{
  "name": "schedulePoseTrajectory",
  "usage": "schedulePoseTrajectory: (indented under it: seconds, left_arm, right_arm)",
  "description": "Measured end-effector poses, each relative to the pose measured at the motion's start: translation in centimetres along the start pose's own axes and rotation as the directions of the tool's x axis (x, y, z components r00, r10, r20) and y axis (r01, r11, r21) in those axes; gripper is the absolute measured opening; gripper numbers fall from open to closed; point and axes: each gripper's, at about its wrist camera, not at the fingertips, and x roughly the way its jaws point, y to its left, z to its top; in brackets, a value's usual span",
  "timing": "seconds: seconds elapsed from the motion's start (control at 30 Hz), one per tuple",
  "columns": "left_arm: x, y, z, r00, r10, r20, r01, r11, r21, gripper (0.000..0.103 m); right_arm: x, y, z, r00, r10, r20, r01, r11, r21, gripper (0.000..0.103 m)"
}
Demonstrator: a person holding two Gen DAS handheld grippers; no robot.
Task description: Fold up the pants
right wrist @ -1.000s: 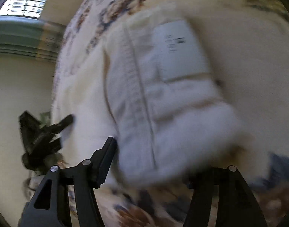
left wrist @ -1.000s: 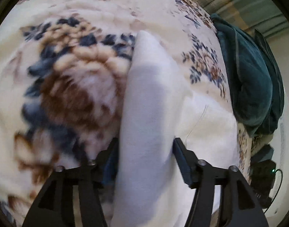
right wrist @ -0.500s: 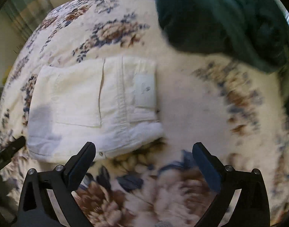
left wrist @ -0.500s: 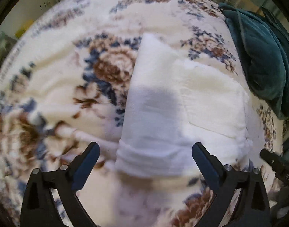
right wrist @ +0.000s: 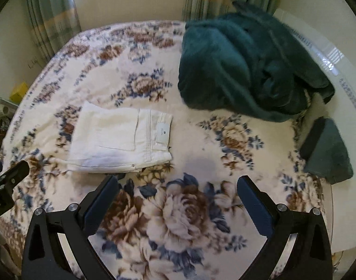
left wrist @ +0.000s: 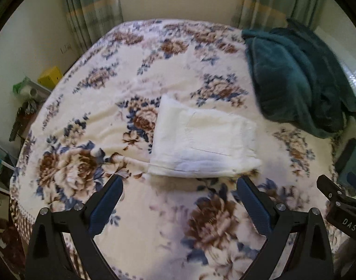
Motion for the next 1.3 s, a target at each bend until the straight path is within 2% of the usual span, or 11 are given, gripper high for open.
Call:
schedulePoseTrajectory:
  seconds: [0.2,0.43,0.67,0.83,0.97,1.13,1.17,1.3]
  left_arm:
    - [-10.2,-1.2,-1.8,0.995,0.012,0.094,-0.012,1.0,0.001,0.1]
    - [-21.2,-2.3,-4.4,0.977,0.064,0.205,-0.065,0.998,-0.005,0.1]
    - [-29.6,-2.6,-7.0,0.964,0.04,0.264,-0.033,0.999,-0.03,0.1]
    - [-34.0,-2.3,-8.8,0.959,0.021,0.283,-0.017,1.0,-0.017,0.1]
    - [-36.4,-2.1,-10.0,0.956,0.005,0.292,-0.004,1.0,-0.003,0.1]
    - [-38.1,-1.4,-10.7,0.949,0.0,0.317,0.004,1.0,-0.012,0.1]
    - [-38.3,-1.4,-10.8,0.948,0.0,0.319,0.003,1.0,-0.009,0.103]
    - [-38.5,-0.9,-11.1,0.946,0.003,0.324,0.005,1.0,-0.024,0.103]
  right_arm:
    - [-12.0,-3.0,-1.6,0.994,0.023,0.107,-0.024,1.0,0.005,0.103]
    - [-23.9,-4.8,-4.1,0.976,0.05,0.212,-0.041,0.998,-0.047,0.103]
    - [-34.6,-5.4,-7.0,0.958,0.077,0.275,-0.05,0.993,-0.103,0.103]
    - [-40.5,-5.3,-9.2,0.949,0.079,0.304,-0.045,0.992,-0.115,0.103]
    - [-43.6,-5.1,-10.7,0.944,0.093,0.318,-0.061,0.992,-0.109,0.103]
    - [-46.0,-4.7,-11.7,0.937,0.095,0.335,-0.061,0.992,-0.109,0.103]
    - [-46.5,-4.7,-11.8,0.934,0.096,0.343,-0.064,0.992,-0.105,0.103]
    - [-46.8,-4.3,-11.6,0.934,0.107,0.341,-0.074,0.991,-0.108,0.103]
